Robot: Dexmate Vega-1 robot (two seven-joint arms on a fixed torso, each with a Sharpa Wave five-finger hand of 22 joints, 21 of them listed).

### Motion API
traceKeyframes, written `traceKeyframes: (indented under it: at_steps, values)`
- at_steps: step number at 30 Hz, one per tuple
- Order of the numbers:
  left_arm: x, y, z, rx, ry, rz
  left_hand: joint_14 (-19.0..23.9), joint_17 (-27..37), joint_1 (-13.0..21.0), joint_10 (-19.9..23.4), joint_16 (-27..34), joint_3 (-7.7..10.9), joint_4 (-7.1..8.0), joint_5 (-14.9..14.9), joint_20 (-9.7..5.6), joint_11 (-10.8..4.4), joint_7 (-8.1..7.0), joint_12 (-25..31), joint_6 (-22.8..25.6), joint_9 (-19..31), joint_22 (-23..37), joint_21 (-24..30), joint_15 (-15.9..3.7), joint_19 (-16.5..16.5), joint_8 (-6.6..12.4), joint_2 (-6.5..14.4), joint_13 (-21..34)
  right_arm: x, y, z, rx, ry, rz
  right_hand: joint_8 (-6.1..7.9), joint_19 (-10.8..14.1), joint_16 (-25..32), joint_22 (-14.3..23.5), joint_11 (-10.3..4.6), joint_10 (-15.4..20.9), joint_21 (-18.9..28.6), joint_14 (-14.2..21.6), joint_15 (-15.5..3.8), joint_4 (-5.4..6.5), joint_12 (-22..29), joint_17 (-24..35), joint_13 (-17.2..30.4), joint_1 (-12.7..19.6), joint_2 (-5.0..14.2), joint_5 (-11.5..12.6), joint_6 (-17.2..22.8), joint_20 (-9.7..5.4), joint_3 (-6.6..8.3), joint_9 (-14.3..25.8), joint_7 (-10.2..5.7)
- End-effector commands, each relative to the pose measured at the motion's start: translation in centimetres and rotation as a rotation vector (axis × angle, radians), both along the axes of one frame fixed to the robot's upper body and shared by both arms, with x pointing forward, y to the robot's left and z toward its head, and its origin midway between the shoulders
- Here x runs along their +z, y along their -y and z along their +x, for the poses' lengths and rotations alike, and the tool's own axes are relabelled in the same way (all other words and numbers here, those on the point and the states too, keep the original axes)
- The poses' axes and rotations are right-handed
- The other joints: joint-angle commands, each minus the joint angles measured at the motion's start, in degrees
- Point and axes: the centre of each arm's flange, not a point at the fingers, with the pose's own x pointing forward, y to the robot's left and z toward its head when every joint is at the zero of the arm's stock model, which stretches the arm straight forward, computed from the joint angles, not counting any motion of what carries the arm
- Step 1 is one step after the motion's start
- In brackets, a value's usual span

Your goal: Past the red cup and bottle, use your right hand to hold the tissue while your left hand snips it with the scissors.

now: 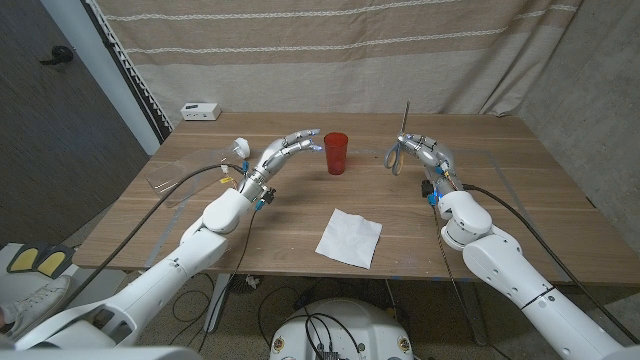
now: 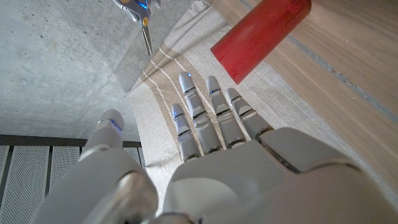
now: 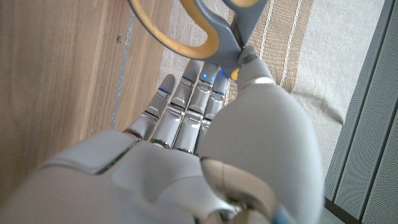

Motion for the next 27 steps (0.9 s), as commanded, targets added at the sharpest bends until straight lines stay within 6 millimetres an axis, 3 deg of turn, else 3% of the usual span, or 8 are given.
traceKeyframes:
  at_steps: [1,4,7,14,17,19,26,27]
  values:
    - [-0.4,1.1,-0.4,0.006,-0.015,-0.014,5.5,0.7,-0.9,1.2,2.0,-0.58,0.03,-0.5,-1.43,-1.28,-1.06,0.9,1.2,0.1,0.9,2.1,-6.88,4.4,0.09,0.3,1.0,0.1,0.2,0.1,0.054,0.024,0.026,0.51,0.0,-0.2,0.0,-4.75,4.3,0.5,-0.4,-7.68,0.41,-0.2,0.2,0.2,7.3,7.32,0.3,0.2,-3.31,0.09,0.1,-0.56]
    - [-0.5,1.4,-0.4,0.000,-0.024,-0.017,10.3,1.2,-1.3,3.6,3.8,-0.81,-0.03,-0.8,-1.64,-1.68,-1.11,2.1,1.2,0.1,2.0,3.8,-7.48,6.9,-0.03,0.4,2.1,0.1,0.1,0.2,0.074,0.033,0.032,0.55,-0.2,-0.2,0.0,-4.81,4.4,0.6,-0.5,-7.69,0.41,-0.2,0.3,0.1,7.2,7.29,0.3,0.3,-3.29,0.07,0.1,-0.69]
    - [-0.7,1.6,-0.5,-0.007,-0.018,-0.056,19.8,2.9,-1.2,12.8,7.3,-0.76,-0.32,-1.2,-4.51,-1.49,1.78,7.3,5.7,0.1,3.9,6.4,-8.73,9.2,1.23,0.7,4.9,0.0,0.1,0.3,0.083,0.034,0.036,0.59,-0.5,-0.3,0.0,-4.86,4.3,0.6,-0.7,-7.69,0.42,-0.2,0.3,0.2,7.2,7.30,0.4,0.3,-3.46,0.06,0.0,-0.69]
    - [-0.7,1.9,-0.6,-0.024,-0.036,-0.128,33.7,9.8,3.1,27.6,18.2,-1.70,-1.79,-1.5,-7.06,-1.47,3.37,17.6,13.1,0.1,8.5,11.5,-8.70,13.9,1.28,-1.1,12.5,0.1,0.2,0.5,0.103,0.040,0.034,0.62,-1.1,-0.4,0.0,-4.91,4.2,0.6,-0.8,-7.70,0.49,-0.3,0.5,0.2,7.1,7.37,0.4,0.2,-4.04,0.04,-0.1,-0.83]
    - [-0.9,2.1,-0.2,-0.086,-0.106,-0.168,34.2,18.9,5.3,28.9,26.1,-5.40,-1.50,-1.8,-6.93,-2.07,4.64,23.7,15.6,0.2,13.6,15.4,-8.69,15.5,0.19,-1.3,20.0,0.0,0.2,0.6,0.120,0.044,0.028,0.67,-1.1,-0.4,0.0,-4.89,4.4,0.8,-1.0,-7.70,0.48,-0.3,0.6,0.2,7.1,7.35,0.4,0.1,-4.04,0.01,-0.1,-0.83]
    - [-1.0,2.2,0.0,-0.113,-0.139,-0.186,33.7,25.2,5.8,28.8,31.1,-7.72,-1.27,-1.8,-5.55,-1.95,5.37,26.8,15.7,0.4,16.9,17.7,-8.02,15.8,-0.62,-1.1,23.7,0.0,0.2,0.7,0.124,0.045,0.030,0.69,-1.2,-0.5,0.0,-4.98,4.3,0.8,-1.0,-7.70,0.49,-0.3,0.6,0.2,7.1,7.36,0.4,0.1,-4.03,0.01,-0.1,-0.83]
    - [-1.4,2.6,0.2,-0.150,-0.194,-0.227,34.2,35.3,6.9,31.0,38.9,-10.66,-1.09,-1.5,-5.54,-2.48,6.42,31.8,17.1,0.6,22.9,22.3,-8.42,16.3,-0.82,-1.0,27.1,0.1,0.0,0.8,0.141,0.052,0.037,0.79,-1.3,-0.5,0.0,-4.96,4.3,1.1,-1.2,-7.70,0.51,-0.3,0.7,0.3,7.0,7.37,0.4,0.1,-3.90,-0.02,-0.2,-1.02]
    - [-1.4,2.7,0.2,-0.151,-0.201,-0.226,35.0,41.2,7.2,31.1,43.2,-12.18,-0.87,-1.2,-6.10,-2.95,6.82,36.7,18.4,0.6,26.6,25.4,-8.38,16.8,-0.86,-0.7,30.5,0.1,0.0,0.8,0.145,0.055,0.035,0.80,-1.3,-0.6,0.0,-4.80,4.3,1.1,-1.3,-7.70,0.52,-0.3,0.8,0.3,7.0,7.37,0.4,0.1,-3.91,-0.03,-0.2,-0.99]
